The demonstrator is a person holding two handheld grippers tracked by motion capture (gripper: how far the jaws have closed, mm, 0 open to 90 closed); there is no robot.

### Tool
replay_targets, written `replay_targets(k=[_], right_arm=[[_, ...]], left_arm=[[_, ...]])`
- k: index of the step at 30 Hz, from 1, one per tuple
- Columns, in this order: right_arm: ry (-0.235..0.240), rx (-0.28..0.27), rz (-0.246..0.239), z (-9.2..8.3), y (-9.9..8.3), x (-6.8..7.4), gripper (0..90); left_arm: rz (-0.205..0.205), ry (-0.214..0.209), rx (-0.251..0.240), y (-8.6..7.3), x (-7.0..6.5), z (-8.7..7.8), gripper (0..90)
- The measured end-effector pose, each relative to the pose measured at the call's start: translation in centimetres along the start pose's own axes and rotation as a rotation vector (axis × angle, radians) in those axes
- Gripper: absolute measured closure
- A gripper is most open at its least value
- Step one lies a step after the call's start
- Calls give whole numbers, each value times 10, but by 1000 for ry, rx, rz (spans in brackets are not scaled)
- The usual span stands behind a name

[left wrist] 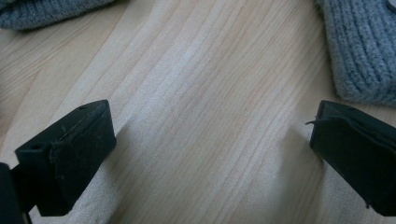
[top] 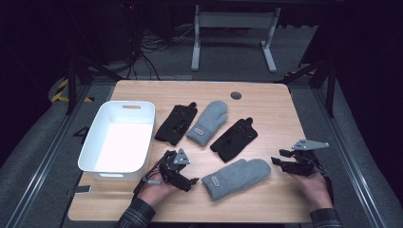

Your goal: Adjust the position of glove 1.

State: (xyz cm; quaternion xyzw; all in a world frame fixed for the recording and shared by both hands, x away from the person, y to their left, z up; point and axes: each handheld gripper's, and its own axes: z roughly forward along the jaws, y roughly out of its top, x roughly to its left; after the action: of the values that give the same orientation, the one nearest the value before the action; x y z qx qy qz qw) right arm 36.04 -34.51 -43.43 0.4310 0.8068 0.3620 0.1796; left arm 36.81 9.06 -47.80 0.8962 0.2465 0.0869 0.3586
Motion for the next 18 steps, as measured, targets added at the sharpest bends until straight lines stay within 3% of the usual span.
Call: replay_targets(k=[7, 12, 18], right_arm=[[-94, 9, 70, 11, -16, -18, 309], [-161, 15, 63, 16, -22, -20, 272], [-162, -1, 68, 19, -25, -20, 229]], left_arm=[[0, 0, -1, 0, 0, 0, 4], [1, -1, 2, 0, 0, 0, 4], [-12, 9, 21, 2, -1, -2, 19]])
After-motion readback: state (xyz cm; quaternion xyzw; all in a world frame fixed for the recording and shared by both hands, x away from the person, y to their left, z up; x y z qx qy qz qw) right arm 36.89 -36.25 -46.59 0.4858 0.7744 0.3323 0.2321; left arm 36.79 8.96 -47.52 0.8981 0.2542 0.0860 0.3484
